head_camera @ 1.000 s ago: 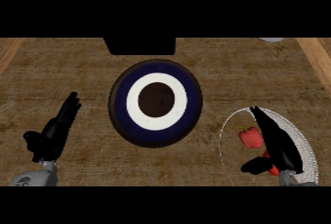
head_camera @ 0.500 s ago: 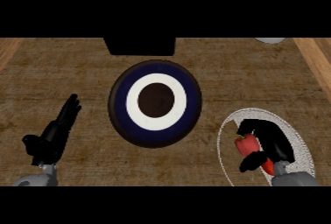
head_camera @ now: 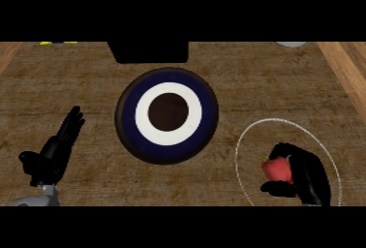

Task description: Pick the bell pepper from the placemat and place it in the plate

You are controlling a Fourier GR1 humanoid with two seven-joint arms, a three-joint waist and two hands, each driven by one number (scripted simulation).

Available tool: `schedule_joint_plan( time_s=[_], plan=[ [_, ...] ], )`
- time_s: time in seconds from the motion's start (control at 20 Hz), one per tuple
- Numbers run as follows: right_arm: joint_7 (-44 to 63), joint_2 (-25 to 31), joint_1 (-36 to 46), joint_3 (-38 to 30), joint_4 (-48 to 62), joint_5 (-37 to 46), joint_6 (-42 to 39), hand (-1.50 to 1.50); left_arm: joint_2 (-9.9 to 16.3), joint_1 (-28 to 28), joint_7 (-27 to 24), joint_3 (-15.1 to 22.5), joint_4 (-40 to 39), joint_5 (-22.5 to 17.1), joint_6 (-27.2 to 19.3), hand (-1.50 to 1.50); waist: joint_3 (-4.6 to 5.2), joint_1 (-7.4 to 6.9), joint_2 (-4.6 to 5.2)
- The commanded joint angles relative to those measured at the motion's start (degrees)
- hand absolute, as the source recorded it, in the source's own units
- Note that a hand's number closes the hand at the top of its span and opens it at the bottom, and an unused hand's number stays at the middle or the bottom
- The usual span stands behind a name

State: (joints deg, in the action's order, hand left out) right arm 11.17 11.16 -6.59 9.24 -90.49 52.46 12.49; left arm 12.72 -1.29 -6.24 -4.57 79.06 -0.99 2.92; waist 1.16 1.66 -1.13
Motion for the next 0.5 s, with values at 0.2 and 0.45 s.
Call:
schedule_joint_plan(
  time_s=[0.2, 0.45],
  plan=[
    [5.8, -10.8, -24.0, 7.7, -12.5, 9.5, 19.3, 1.50, 0.3, 0.3, -1.3, -1.0, -1.5, -0.4, 0.5, 0.00, -1.05, 0.80, 0.70],
    [8.9, -11.1, -38.3, 19.7, -25.3, 20.7, 25.3, 1.50, -0.1, 0.1, -0.2, -0.4, -0.3, -0.5, 1.0, 0.00, -1.07, -0.20, 0.78]
  ],
)
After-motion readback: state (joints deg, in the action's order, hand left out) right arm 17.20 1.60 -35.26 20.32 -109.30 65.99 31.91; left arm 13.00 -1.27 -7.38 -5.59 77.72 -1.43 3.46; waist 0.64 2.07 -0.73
